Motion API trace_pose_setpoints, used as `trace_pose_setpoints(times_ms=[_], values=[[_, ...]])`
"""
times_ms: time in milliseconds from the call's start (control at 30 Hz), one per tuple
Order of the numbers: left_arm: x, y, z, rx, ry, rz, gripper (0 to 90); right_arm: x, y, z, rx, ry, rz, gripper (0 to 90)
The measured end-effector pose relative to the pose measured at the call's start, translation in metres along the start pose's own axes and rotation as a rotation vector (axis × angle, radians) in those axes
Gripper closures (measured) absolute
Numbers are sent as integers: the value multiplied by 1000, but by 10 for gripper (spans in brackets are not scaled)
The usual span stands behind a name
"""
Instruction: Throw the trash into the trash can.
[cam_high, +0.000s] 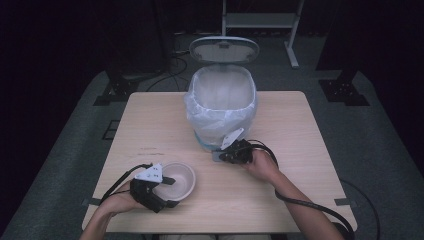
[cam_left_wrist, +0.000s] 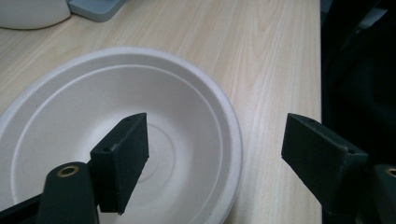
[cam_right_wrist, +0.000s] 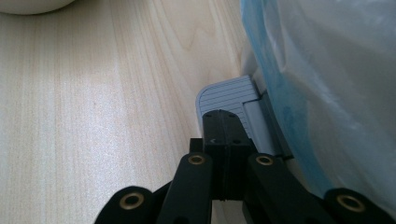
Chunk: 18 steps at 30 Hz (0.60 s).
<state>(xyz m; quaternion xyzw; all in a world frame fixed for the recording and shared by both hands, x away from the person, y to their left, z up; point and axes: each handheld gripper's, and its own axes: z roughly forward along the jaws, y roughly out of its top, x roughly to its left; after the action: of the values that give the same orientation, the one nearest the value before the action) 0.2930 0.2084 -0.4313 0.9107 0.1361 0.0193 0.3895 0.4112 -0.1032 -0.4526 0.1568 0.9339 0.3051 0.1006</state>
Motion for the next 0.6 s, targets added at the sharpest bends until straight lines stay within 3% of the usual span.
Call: trace_pose_setpoints(times_ms=[100,133,167,233,400,433,467,500,533,600], values=[[-1,-4,3,18,-27,-14,282,0,0,1,-8,19,-11,900],[-1,-7,5,27,-33,-13,316,0,0,0,-2,0,0,900],[-1,-8,5,34,-33,-12,325,1,0,0,0,20,5,900],[-2,-12,7,36,-31,-17,337,0,0,0,-1,-2,2,900],[-3,-15,11,59,-20,13,413,-1,0,0,-2,1,2,900],[-3,-15,12,66,-14,24,436,-1,0,0,-3,14,-14,900],[-3,-16,13,72,-10,28,462,-1,0,0,3,-4,-1,900],[-2,-16,14,76,-4,29,479,0,0,0,1,19,5,900],[-2,-16,14,82,-1,35,510,-1,0,0,-1,1,4,900],[-2,-16,15,91,6,45,577,0,0,0,1,16,2,900]])
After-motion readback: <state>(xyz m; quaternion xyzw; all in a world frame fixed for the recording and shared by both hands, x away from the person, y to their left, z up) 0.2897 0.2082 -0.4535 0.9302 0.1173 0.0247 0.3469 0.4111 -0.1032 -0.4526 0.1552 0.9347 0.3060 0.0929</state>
